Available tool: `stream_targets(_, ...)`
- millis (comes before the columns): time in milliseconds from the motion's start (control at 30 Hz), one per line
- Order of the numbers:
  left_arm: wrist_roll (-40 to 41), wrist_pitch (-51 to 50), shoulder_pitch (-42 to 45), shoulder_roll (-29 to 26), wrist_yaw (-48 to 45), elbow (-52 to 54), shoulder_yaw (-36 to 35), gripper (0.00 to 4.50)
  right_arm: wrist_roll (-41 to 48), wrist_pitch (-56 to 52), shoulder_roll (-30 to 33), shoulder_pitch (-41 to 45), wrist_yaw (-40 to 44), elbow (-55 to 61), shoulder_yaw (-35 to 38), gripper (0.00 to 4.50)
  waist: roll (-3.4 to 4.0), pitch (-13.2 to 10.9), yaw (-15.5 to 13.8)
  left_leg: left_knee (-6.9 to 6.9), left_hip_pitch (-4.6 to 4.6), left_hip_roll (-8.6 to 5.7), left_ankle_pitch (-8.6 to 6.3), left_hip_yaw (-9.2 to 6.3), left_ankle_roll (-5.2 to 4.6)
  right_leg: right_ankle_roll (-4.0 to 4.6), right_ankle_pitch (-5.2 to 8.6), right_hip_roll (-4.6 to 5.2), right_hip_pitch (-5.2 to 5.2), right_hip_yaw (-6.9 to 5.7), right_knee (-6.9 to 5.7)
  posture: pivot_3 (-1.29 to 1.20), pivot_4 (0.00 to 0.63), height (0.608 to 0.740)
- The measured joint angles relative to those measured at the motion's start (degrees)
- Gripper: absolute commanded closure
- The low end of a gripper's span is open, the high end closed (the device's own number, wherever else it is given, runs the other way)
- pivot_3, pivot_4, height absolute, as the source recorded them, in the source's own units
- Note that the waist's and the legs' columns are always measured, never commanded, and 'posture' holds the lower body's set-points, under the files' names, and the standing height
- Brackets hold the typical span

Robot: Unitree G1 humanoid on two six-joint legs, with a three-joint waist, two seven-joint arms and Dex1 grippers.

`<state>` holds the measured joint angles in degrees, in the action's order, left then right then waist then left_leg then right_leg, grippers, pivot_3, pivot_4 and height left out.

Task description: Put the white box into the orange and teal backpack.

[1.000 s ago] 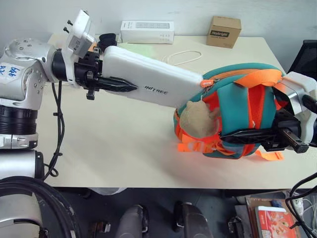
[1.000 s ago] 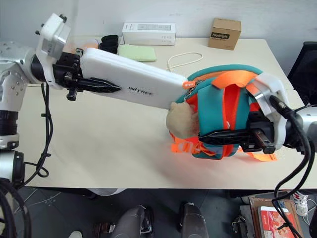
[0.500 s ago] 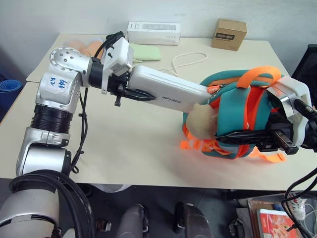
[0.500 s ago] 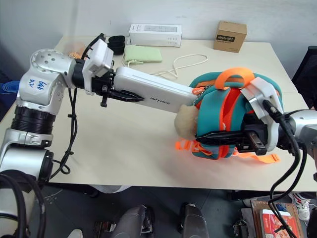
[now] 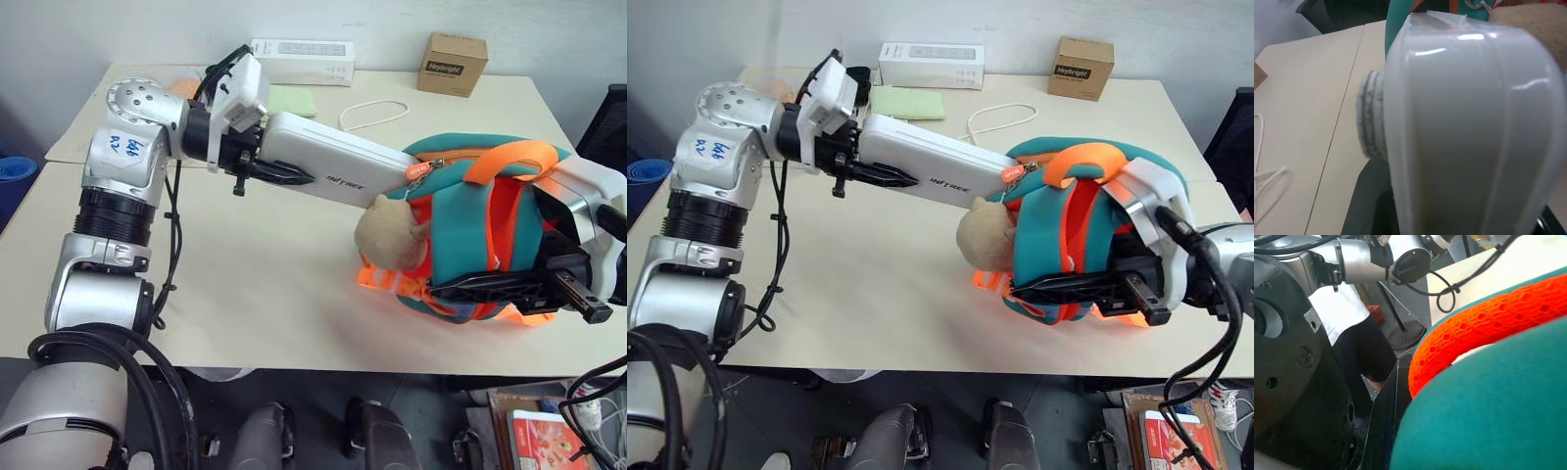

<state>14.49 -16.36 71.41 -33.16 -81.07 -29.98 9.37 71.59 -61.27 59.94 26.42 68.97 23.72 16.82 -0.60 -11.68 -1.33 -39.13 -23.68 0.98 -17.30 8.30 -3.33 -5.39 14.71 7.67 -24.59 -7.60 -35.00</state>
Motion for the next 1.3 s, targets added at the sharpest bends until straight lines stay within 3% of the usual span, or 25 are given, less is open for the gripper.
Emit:
stream_targets(467, -4.4, 4.56, -2.13, 19.8, 4.39, -5.31, 4.81, 3.19, -2.89, 2.77, -0.05, -4.45, -2.58, -0.94, 0.95, 4.47, 0.0, 0.0, -0.09, -0.08, 0.0, -0.05, 0.03, 0.01, -0.08, -0.07, -0.04, 0.04, 0.02, 0.02, 0.05, 0.0, 0.15, 0.74)
stream_targets(767, -9.92, 9.65, -0.44, 26.55, 10.98, -13.39, 6.38, 3.19, -3.15, 3.91, -2.49, -6.06, -7.76, 1.42, 1.25, 4.47, 0.0, 0.0, -0.01, -0.09, 0.08, -0.05, 0.02, 0.01, -0.1, -0.07, -0.04, 0.46, 0.03, 0.05, 0.14, 0.0, 0.15, 0.74)
stream_targets(800, -9.91, 9.15, -0.44, 26.45, 11.29, -13.51, 6.11, 2.5, -3.23, 3.94, -2.49, -6.39, -8.15, 1.44, 1.25, 4.5, 0.0, 0.0, 0.07, -0.08, 0.08, -0.05, 0.02, 0.01, -0.1, -0.07, -0.04, 0.46, 0.02, 0.04, 0.14, 0.0, 0.15, 0.74)
stream_targets(867, -8.36, 5.73, -1.11, 25.1, 10.84, -11.57, 4.51, 2.05, -3.4, 3.98, -2.52, -7.0, -8.85, 1.53, 1.26, 4.5, 0.0, 0.0, 0.29, -0.08, 0.07, -0.04, 0.02, 0.02, -0.09, -0.06, -0.04, 0.45, 0.0, 0.05, 0.12, 0.0, 0.15, 0.74)
stream_targets(1100, 0.82, -10.42, -9.04, 11.01, 3.89, 5.81, -1.78, 0.01, -3.65, 5.04, -3.49, -7.43, -10.58, 0.77, 1.67, 4.5, 0.02, 0.01, 1.38, -0.06, 0.13, 0.04, 0.08, 0.01, 0.01, -0.04, -0.03, 0.01, 0.06, 0.06, -0.13, 0.0, 0.15, 0.74)
stream_targets(1300, 5.17, -17.42, -14.65, 3.95, 1.4, 20.01, -1.72, 0.01, -3.88, 5.14, -5.16, -6.76, -11.68, 0.57, 1.17, 4.5, 0.02, 0.01, 0.68, -0.09, 0.1, -0.06, 0.09, 0.0, -0.06, -0.08, -0.05, 0.08, 0.09, 0.16, -0.09, 0.0, 0.15, 0.74)
